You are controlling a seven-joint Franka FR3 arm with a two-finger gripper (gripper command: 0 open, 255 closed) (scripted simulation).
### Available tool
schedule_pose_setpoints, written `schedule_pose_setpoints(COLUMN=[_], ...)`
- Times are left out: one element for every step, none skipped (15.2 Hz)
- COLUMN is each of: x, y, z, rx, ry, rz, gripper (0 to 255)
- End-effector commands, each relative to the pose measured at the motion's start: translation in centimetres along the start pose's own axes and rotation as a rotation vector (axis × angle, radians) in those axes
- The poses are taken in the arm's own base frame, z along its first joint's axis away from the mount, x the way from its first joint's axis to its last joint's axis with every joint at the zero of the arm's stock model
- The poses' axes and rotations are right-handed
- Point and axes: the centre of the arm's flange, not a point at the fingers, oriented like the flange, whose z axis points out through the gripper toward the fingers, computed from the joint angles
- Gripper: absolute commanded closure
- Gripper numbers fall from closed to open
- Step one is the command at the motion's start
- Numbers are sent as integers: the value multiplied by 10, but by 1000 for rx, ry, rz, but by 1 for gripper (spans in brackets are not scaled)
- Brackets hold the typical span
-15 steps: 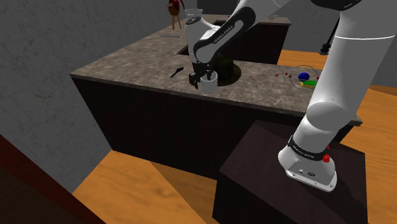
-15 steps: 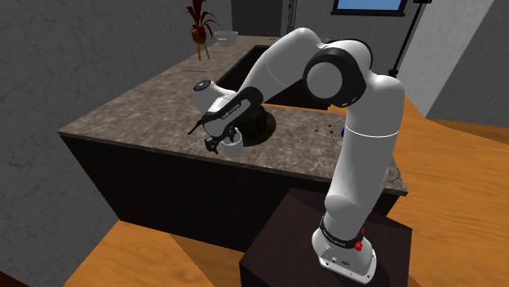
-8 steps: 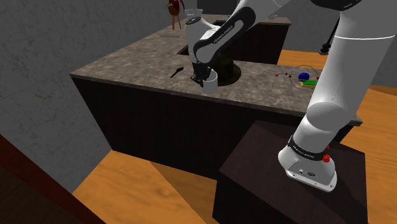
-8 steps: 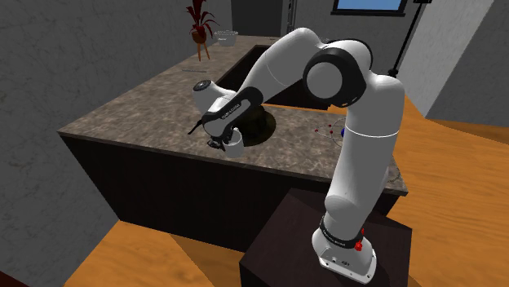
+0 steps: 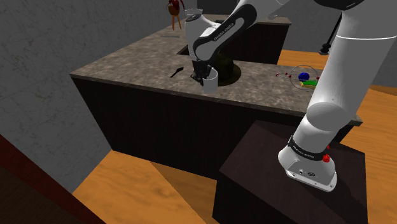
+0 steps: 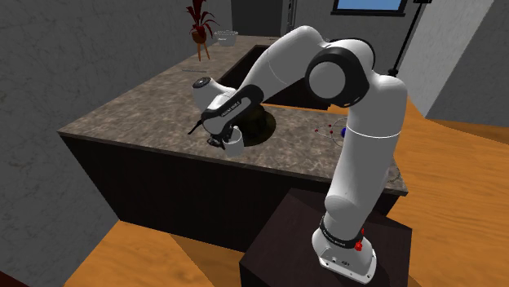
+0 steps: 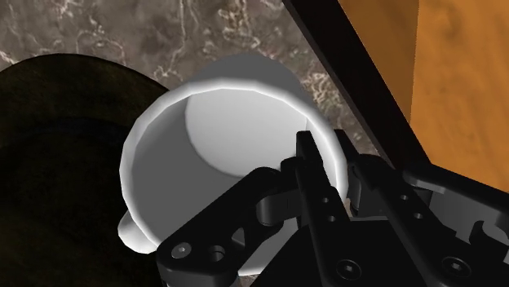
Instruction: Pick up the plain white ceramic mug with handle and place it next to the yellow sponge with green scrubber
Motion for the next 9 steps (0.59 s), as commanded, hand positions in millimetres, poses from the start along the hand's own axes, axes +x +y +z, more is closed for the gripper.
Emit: schedule_pose_setpoints(x=[1, 2, 2, 3, 3, 3, 4, 4, 5], y=[2, 4, 5, 6, 7, 8, 10, 11, 12], z=[-11, -16, -21, -26, -31, -36, -41, -46, -52], rx=[0, 0, 0, 0, 0, 0, 0, 0, 0], ry=[0, 0, 0, 0, 0, 0, 0, 0, 0], rz=[0, 0, 0, 0, 0, 0, 0, 0, 0], gripper=[255, 255, 255, 255, 255, 255, 255, 255, 255])
